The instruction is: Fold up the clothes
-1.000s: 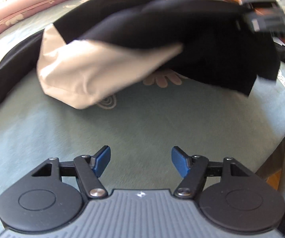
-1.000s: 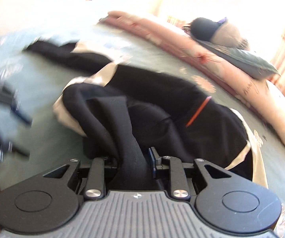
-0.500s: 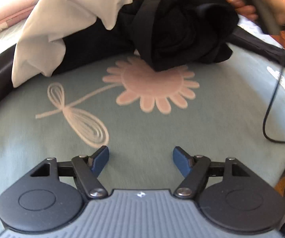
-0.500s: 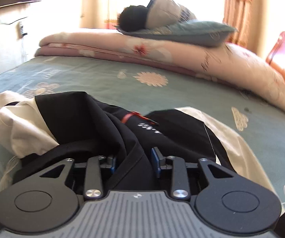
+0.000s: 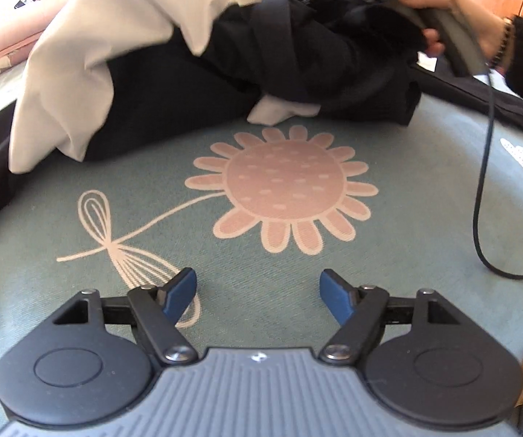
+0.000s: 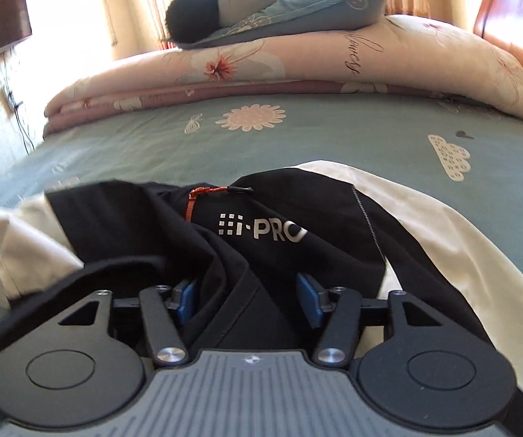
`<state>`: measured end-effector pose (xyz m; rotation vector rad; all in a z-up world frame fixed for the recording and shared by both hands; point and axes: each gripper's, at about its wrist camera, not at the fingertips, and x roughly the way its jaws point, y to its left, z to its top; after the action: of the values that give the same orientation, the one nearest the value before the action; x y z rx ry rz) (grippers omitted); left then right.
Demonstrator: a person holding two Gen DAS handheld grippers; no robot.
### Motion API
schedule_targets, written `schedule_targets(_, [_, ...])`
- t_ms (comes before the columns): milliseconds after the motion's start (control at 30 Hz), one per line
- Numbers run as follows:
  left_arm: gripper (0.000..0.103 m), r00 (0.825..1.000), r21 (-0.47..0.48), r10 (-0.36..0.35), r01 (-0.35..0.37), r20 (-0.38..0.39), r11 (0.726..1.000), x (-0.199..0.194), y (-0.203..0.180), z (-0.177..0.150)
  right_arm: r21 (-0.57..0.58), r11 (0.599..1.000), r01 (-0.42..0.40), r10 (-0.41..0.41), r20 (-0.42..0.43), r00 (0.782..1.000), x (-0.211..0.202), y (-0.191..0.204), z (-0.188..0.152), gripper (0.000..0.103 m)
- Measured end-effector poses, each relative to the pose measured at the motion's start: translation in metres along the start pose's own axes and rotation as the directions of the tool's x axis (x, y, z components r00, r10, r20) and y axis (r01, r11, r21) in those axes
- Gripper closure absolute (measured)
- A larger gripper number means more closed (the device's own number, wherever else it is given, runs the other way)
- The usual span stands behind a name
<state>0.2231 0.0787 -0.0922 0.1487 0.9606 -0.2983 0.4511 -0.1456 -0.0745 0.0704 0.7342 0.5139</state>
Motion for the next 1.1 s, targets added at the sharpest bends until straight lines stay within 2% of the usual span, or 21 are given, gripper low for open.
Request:
schedule_targets(100, [0.028,1.000,-0.012,0.008,-0.008,0.022,1.000,-0.011,-0.002,0.002,0.022,0.998,-0.060,0.059,0.028,0.998,-0.036,-0.001,-0.005,0.035])
schedule_targets(233, [0.029,0.998,-0.030,0.016,-0.014,0.059,0.999,-0.021,-0.005,0.011,-0.048,0.993,-0.105,0.107,0.060,0.992,-0.088,0.011,-0.020,0.026])
schedule_targets(267, [0.029,0.997,-0.030,0.019,-0.017,0.069,0.999,-0.021,-0.007,0.014,-0.067,0.992,-0.104,0.109,0.065,0.992,-0.099,0.015,-0.025,0.022])
schedule_targets(333, [0.029,0.996,-0.017,0.033,-0.032,0.085,0.999,-0.013,-0.012,0.020,-0.104,0.990,-0.091,0.099,0.072,0.992,-0.114,0.022,-0.035,0.021])
schedule_targets(400, [0.029,0.992,0.006,0.081,-0.082,0.096,0.997,0.003,-0.018,0.027,-0.139,0.988,-0.067,0.077,0.071,0.995,-0.120,0.026,-0.042,0.021])
schedule_targets(500, [0.034,0.975,0.036,0.180,-0.186,0.128,0.982,0.028,-0.027,0.036,-0.134,0.990,-0.037,0.045,0.053,0.998,-0.117,0.024,-0.045,0.021])
schedule_targets(667, [0.038,0.941,-0.010,0.227,-0.232,0.251,0.973,0.042,-0.025,0.049,-0.085,0.996,-0.034,0.038,0.047,0.998,-0.100,0.012,-0.041,0.021])
schedule_targets(700, [0.044,0.936,-0.020,0.224,-0.227,0.272,0.974,0.043,-0.022,0.051,-0.079,0.996,-0.035,0.039,0.047,0.998,-0.097,0.010,-0.041,0.021])
schedule_targets(767, [0.068,0.939,-0.026,0.207,-0.208,0.273,0.978,0.046,-0.017,0.054,-0.067,0.997,-0.038,0.041,0.047,0.998,-0.091,0.006,-0.041,0.021])
schedule_targets(800, [0.086,0.945,-0.024,0.200,-0.201,0.260,0.979,0.048,-0.016,0.056,-0.062,0.997,-0.040,0.043,0.047,0.998,-0.088,0.004,-0.041,0.021])
schedule_targets(833, [0.091,0.946,-0.021,0.196,-0.197,0.260,0.980,0.047,-0.016,0.056,-0.056,0.998,-0.041,0.044,0.047,0.998,-0.086,0.003,-0.041,0.021])
schedule_targets(967, [0.097,0.938,-0.007,0.184,-0.191,0.295,0.982,0.021,-0.019,0.048,-0.042,0.998,-0.057,0.059,0.053,0.997,-0.081,-0.003,-0.041,0.021])
schedule_targets(1100, [0.099,0.917,-0.085,0.189,-0.169,0.351,0.982,-0.034,-0.008,0.037,-0.060,0.987,-0.147,0.153,0.108,0.982,-0.122,-0.003,-0.043,0.019])
